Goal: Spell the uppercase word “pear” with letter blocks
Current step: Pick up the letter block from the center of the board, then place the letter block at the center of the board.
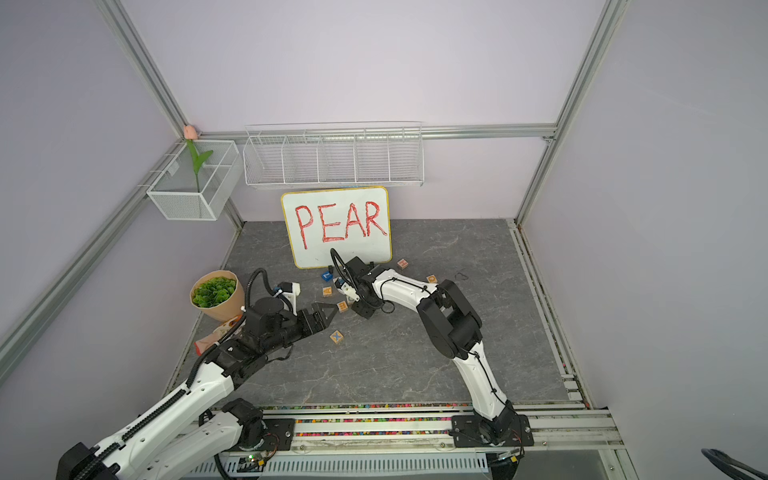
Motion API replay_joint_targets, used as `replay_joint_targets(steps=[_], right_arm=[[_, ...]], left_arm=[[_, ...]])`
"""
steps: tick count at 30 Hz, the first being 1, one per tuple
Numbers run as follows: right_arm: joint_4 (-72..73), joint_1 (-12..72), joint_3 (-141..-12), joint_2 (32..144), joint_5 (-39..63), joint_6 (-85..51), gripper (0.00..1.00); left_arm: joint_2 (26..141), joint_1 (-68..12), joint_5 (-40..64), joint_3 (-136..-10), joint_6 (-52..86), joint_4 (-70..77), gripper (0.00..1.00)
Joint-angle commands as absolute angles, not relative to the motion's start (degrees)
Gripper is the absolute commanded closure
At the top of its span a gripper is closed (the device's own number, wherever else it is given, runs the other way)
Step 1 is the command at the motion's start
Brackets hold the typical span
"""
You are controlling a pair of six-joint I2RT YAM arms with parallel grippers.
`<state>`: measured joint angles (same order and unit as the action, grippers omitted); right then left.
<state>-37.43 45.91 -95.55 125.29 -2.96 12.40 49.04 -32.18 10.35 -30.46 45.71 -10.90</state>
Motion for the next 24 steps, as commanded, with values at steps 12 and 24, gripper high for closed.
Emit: replay_joint_targets(steps=[12,24], right_arm=[[-27.07,47.17,-72.85,104.3,-1.45,-33.15,0.77],[-26.5,50.36,-69.92,105.91,-8.8,-41.88,0.78]], left_arm=[[49.08,-31.73,12.95,-30.15,42.46,-9.92,0.01],[48.1,-31.8,15.27,-31.35,40.09,-12.01,0.01]])
